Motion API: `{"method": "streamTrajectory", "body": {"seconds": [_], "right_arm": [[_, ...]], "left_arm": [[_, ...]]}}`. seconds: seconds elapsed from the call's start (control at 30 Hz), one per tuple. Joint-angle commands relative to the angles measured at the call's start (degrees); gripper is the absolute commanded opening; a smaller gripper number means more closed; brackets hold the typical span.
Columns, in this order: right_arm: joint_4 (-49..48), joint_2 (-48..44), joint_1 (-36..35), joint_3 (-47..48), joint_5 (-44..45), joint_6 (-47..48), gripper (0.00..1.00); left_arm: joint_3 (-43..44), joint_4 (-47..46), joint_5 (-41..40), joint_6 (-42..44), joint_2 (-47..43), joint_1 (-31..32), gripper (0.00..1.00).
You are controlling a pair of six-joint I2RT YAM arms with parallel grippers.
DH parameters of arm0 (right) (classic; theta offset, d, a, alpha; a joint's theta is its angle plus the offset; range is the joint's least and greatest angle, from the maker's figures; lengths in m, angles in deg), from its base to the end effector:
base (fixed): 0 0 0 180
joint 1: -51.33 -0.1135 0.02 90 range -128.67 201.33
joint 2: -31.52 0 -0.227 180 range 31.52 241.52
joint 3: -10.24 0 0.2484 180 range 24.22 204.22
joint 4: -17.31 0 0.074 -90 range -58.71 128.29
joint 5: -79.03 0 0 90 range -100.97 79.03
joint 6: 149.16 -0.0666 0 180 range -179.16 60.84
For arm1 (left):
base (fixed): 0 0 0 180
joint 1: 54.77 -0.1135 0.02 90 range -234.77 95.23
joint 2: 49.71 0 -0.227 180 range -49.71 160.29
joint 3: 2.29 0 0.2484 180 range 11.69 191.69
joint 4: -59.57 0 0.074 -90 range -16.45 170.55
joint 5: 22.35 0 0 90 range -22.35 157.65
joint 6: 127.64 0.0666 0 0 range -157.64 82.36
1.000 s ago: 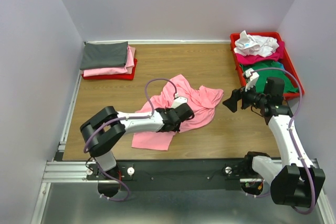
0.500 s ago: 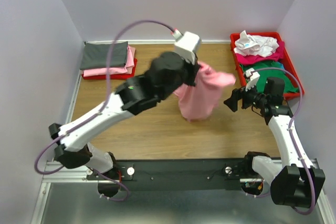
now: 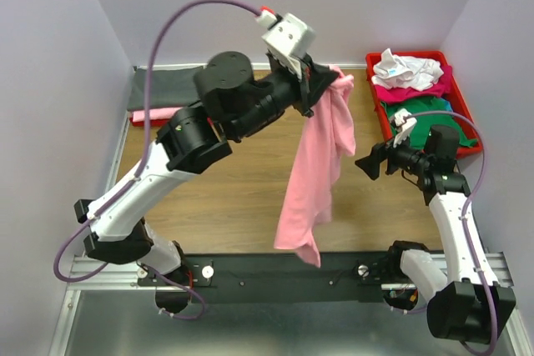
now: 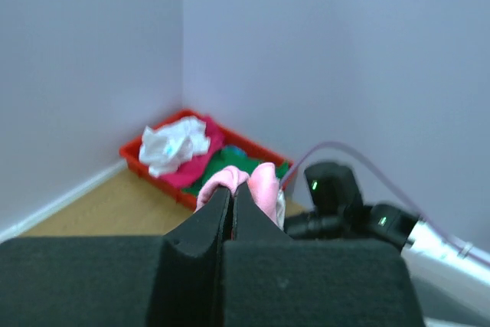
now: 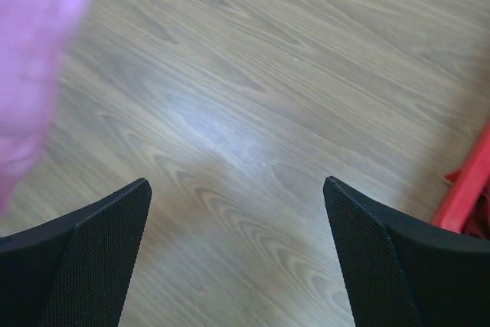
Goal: Fold and stack the t-shirts
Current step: Flatten the tshirt out
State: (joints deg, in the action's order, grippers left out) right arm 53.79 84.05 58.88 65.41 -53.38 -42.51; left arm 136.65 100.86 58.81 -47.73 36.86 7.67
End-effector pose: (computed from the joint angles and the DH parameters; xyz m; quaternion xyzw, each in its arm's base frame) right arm 0.2362 0.0140 0.2365 -0.2350 0.8065 0.2201 0.4960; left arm 0.1457 -0.2570 0.5637 0.2261 0.5949 -0.4158 0.6496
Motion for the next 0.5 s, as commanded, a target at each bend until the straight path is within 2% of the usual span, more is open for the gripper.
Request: {"method": "streamTrajectory", "body": {"seconds": [0.0,0.1,0.2,0.23,0.27,0.33,0.37,0.43,0.47], "right_arm": [[2.6,-1.8,0.3,1.3,-8.7,3.0,1.00],[3.9,-1.7,0.3,1.7,-10.7,4.1,1.00],[11.0,-0.2,0.3,3.3,-17.9,10.8,1.00],[21.2,0.8,0.3,6.2,-23.6,20.8,0.99],[27.1,2.0,0.2,7.7,-26.2,27.0,0.99],[37.5,6.2,-1.0,11.1,-29.1,37.3,0.99],[46.7,7.8,-1.8,14.0,-29.1,46.7,0.98],[51.7,11.9,-3.7,15.5,-28.7,52.2,0.95],[50.5,12.7,-3.7,16.0,-28.2,51.1,0.91]], "left_arm": [[-9.9,-3.7,5.2,-1.8,-3.8,-2.8,0.00],[-16.4,-5.9,7.3,-3.1,-6.0,-4.5,0.00],[-19.8,-7.0,8.2,-4.5,-6.8,-5.4,0.00],[-20.5,-7.2,8.4,-5.3,-6.8,-5.5,0.00],[-20.8,-7.2,8.4,-5.5,-6.7,-5.6,0.00],[-21.4,-7.6,8.1,-5.9,-6.2,-5.8,0.00],[-21.7,-7.9,7.8,-6.4,-6.1,-5.8,0.00],[-22.2,-8.8,7.0,-6.9,-5.8,-6.2,0.00],[-22.5,-9.3,7.1,-7.0,-5.9,-6.3,0.00]]}}
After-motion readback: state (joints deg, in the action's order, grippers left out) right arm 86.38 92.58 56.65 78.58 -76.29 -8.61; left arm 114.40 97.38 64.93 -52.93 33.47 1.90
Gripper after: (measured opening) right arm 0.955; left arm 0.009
